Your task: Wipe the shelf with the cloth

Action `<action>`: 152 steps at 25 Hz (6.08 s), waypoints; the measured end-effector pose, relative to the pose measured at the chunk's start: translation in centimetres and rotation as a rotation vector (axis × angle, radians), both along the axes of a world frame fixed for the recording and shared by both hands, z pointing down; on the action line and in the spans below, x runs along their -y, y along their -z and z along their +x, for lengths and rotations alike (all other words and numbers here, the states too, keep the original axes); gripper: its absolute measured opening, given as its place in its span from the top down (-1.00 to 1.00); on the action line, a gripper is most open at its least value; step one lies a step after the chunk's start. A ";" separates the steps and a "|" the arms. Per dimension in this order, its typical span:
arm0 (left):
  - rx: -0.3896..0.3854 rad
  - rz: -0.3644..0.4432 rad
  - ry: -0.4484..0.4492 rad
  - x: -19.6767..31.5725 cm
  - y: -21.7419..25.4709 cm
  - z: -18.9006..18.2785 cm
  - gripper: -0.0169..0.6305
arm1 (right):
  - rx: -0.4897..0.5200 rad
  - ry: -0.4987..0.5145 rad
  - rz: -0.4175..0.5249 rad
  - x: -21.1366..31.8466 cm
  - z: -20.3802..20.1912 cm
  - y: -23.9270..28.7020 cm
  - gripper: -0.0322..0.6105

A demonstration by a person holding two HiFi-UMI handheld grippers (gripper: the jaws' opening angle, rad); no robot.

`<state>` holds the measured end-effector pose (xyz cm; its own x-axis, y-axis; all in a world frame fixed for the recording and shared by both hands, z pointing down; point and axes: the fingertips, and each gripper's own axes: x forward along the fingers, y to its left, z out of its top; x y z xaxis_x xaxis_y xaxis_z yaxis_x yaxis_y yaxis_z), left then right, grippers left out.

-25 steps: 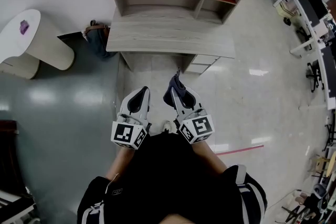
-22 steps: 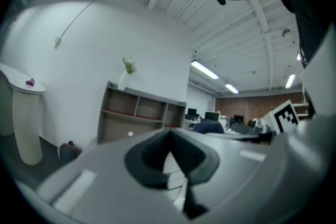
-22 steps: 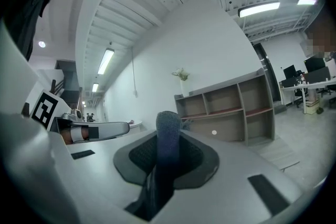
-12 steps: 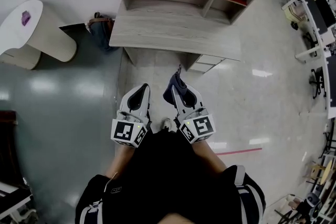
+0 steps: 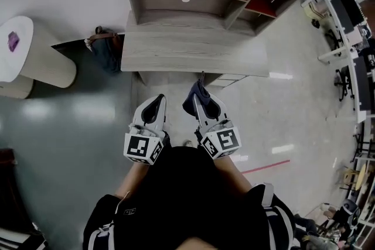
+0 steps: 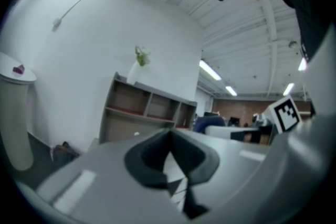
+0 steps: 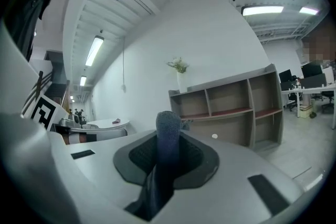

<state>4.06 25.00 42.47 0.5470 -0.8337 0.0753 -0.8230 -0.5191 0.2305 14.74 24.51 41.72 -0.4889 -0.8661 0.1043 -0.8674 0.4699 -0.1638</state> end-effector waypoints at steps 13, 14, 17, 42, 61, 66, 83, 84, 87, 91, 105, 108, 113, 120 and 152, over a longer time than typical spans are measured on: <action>-0.007 0.032 -0.061 8.8 0.5 -6.2 0.94 | -0.018 -0.081 -0.021 8.4 -4.7 0.3 0.73; -0.020 0.032 -0.049 9.5 0.5 -6.4 0.94 | -0.021 -0.083 -0.021 9.2 -4.7 0.2 0.73; -0.037 0.019 -0.033 10.9 0.5 -6.3 0.94 | -0.038 -0.068 -0.009 11.2 -5.0 0.3 0.73; 0.009 0.032 0.105 32.0 2.0 -0.4 0.94 | 0.019 0.007 -0.020 35.4 0.8 -0.7 0.73; -0.008 0.022 -0.097 42.4 1.2 -4.2 0.94 | -0.140 -0.269 -0.118 48.2 0.4 -5.8 0.73; -0.022 0.006 -0.115 44.0 0.8 -5.0 0.94 | -0.151 -0.324 -0.156 50.6 0.8 -7.0 0.73; -0.060 -0.004 -0.080 45.8 0.5 -7.7 0.94 | -0.295 -0.288 -0.288 54.8 -1.9 -8.6 0.73; -0.061 -0.004 -0.075 45.8 0.5 -7.9 0.94 | -0.309 -0.281 -0.297 54.9 -2.1 -8.7 0.73; -0.066 -0.002 -0.065 45.8 0.6 -8.5 0.94 | -0.339 -0.259 -0.314 55.0 -2.6 -8.8 0.73; -0.070 0.003 -0.053 45.7 0.7 -9.2 0.94 | -0.365 -0.202 -0.325 55.1 -4.4 -8.9 0.73; -0.092 -0.009 0.034 43.9 0.2 -13.2 0.94 | -0.470 0.009 -0.303 55.1 -13.8 -9.2 0.73; -0.092 -0.006 0.053 43.4 0.1 -14.2 0.94 | -0.478 0.064 -0.291 54.9 -16.4 -9.2 0.73; -0.101 0.002 0.084 42.7 0.4 -15.5 0.94 | -0.501 0.142 -0.260 54.7 -20.1 -9.3 0.73; -0.107 0.012 0.095 42.2 0.6 -16.6 0.94 | -0.601 0.224 -0.217 54.0 -23.4 -9.2 0.73; -0.142 0.008 -0.035 42.5 1.8 -12.7 0.94 | -0.325 0.204 -0.032 50.8 -19.9 -3.7 0.73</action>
<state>-8.60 -17.50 40.71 0.5801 -0.8145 -0.0112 -0.7641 -0.5489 0.3389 -5.16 -26.25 45.38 -0.5875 -0.7484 0.3079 -0.7658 0.6371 0.0872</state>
